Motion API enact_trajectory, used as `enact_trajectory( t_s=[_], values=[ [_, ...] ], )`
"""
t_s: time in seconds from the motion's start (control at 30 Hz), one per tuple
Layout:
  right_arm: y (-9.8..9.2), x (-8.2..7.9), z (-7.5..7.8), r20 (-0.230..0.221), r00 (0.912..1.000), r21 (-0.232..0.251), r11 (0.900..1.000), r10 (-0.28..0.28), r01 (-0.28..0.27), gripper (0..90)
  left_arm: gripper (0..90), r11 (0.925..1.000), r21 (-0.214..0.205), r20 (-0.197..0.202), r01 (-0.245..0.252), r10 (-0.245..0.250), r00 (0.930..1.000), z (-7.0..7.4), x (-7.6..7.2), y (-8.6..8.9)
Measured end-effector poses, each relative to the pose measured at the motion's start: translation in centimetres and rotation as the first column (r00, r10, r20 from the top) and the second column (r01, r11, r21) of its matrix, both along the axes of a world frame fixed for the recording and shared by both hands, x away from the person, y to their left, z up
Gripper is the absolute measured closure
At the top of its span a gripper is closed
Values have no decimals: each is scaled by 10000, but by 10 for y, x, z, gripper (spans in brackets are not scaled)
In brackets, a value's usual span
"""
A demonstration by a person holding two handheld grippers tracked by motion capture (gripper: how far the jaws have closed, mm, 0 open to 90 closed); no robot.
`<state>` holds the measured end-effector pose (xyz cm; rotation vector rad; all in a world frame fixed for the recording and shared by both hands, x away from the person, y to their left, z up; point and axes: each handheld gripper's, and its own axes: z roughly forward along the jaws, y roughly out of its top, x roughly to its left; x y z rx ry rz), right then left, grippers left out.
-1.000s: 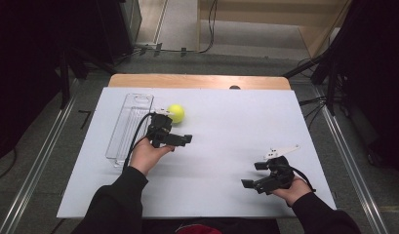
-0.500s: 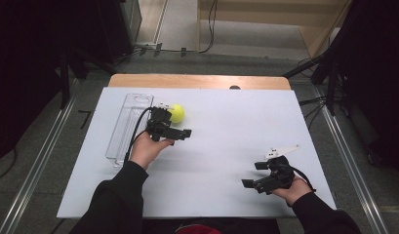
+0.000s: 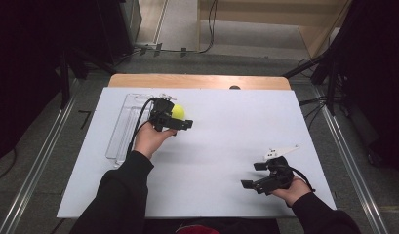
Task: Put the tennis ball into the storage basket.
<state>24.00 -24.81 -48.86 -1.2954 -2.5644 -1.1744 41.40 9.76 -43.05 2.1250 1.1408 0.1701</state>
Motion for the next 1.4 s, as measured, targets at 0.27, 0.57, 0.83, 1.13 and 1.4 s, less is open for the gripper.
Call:
enact_trajectory(
  t_s=[0.27, 0.57, 0.83, 1.13, 1.4],
  values=[
    [0, 0, 0, -24, 10000, 16, 10000, 19, -19, 50, 57, 9998, -172, -57, -36, 35, 10000, 7, 14, 2],
    [0, 0, 0, -39, 10000, 37, 10000, 44, -44, 50, 57, 9998, -149, -121, -96, 94, 9999, 9, 27, 0],
    [0, 0, 0, -67, 10000, 63, 10000, 30, -30, 50, 67, 9996, -36, 29, -282, 282, 9996, 19, 42, -5],
    [1, 0, 0, -60, 10000, 79, 9999, 77, -77, 50, 67, 9987, -47, 104, -513, 513, 9986, 21, 56, -12],
    [1, 0, 0, -66, 9999, 110, 9999, 86, -86, 50, 67, 9960, -12, 151, -897, 897, 9959, 15, 62, -9]
  ],
)
